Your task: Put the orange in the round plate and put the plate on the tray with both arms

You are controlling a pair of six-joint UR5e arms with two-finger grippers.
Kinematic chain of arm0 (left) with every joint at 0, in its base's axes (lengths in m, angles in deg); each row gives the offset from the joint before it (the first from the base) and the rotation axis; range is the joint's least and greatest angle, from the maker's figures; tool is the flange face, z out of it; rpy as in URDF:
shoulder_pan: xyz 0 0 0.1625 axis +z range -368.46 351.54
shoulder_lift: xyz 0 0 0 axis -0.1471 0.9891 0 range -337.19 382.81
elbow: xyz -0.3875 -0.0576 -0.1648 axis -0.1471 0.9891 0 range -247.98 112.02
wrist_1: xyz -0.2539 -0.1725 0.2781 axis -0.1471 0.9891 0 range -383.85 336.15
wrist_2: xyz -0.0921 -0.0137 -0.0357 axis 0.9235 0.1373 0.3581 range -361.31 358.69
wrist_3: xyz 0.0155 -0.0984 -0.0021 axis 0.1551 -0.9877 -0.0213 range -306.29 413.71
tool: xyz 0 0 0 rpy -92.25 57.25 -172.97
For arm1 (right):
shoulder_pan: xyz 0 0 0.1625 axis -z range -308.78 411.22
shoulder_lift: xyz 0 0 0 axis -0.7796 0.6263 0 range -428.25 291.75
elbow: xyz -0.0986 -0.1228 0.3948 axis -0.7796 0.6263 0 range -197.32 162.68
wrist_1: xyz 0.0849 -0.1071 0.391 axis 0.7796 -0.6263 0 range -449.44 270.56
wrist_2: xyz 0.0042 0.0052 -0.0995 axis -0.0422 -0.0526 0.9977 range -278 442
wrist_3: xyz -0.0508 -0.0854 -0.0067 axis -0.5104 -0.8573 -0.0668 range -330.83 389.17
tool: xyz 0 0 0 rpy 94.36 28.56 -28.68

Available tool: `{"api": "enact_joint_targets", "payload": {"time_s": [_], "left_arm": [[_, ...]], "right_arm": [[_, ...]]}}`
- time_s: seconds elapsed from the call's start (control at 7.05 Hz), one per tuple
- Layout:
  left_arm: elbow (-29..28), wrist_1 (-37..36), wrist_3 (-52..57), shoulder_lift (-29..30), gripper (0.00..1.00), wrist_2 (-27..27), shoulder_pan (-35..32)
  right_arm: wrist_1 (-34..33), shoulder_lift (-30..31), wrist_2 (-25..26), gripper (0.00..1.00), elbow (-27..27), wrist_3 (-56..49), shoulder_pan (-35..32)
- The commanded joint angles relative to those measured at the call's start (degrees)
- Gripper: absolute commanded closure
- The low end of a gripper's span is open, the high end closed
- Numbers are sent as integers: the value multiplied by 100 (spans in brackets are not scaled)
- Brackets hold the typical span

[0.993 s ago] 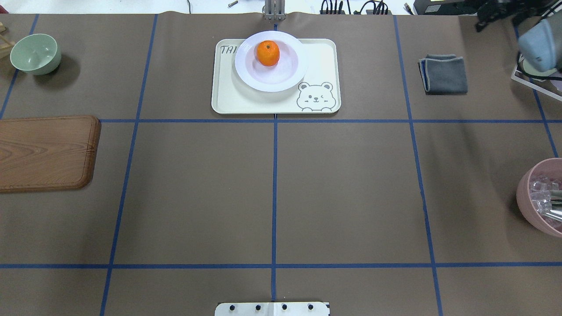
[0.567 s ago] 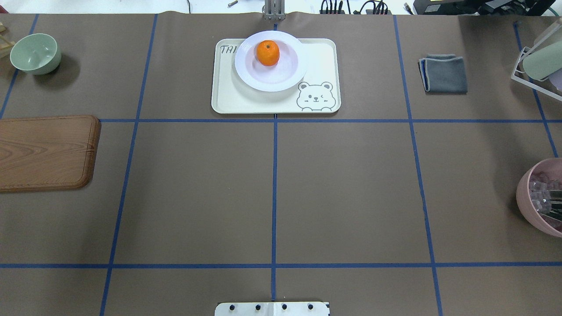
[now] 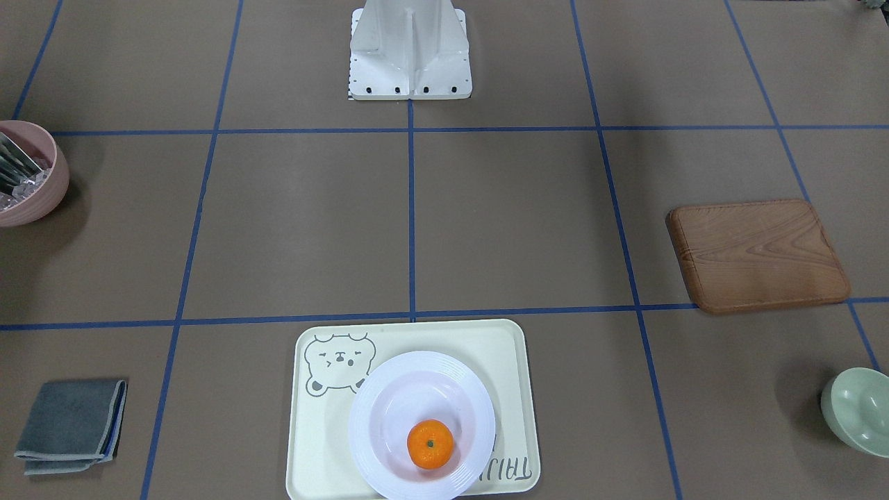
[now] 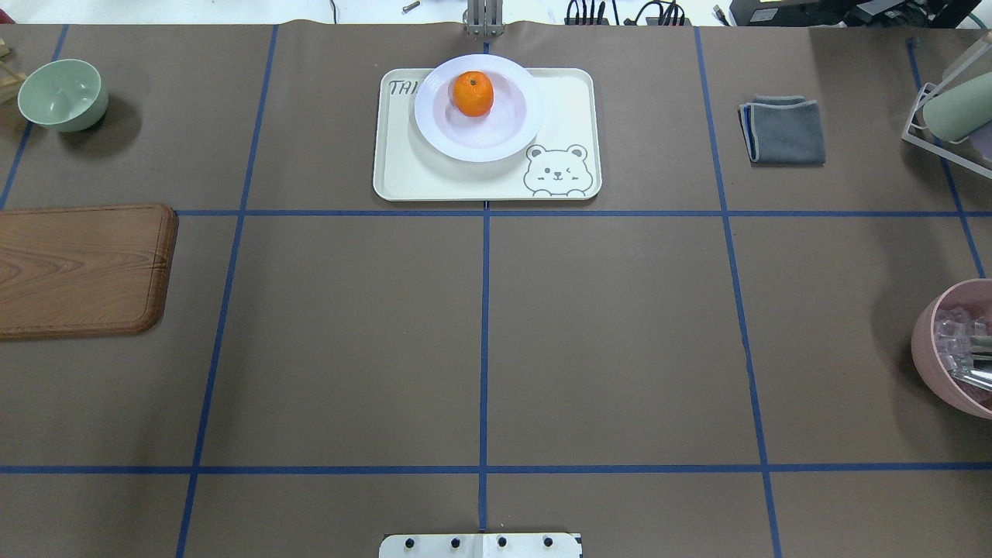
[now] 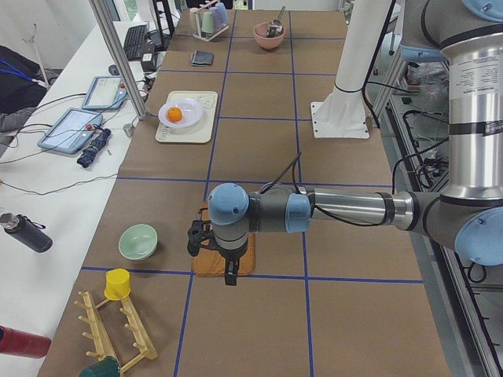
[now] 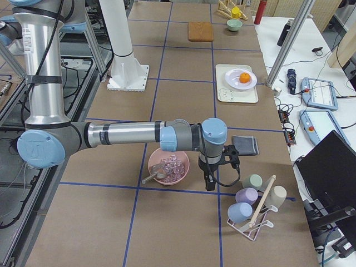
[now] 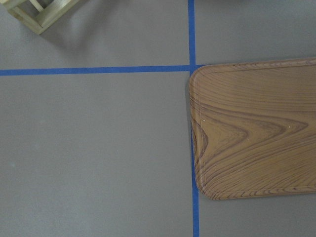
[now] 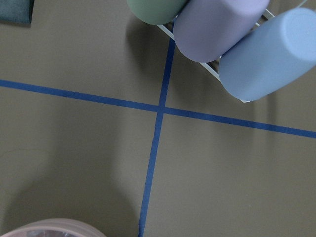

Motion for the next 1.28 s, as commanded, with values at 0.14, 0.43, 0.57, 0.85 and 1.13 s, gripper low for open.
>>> {"api": "enact_joint_targets", "payload": {"time_s": [0.14, 0.43, 0.57, 0.85, 1.13], "left_arm": [[43, 12, -2, -87, 1, -1, -6], [60, 12, -11, -131, 1, -1, -15], [60, 12, -11, -131, 1, -1, -15], [60, 12, -11, -157, 1, -1, -6], [60, 12, -11, -201, 1, -1, -15]], "right_arm": [[10, 168, -16, 0, -56, -2, -4], [10, 168, -16, 0, -65, -11, -4], [1, 168, -25, 0, -74, -11, -4], [1, 168, -51, 0, -65, -11, 5], [10, 168, -112, 0, -74, -2, 5]]}}
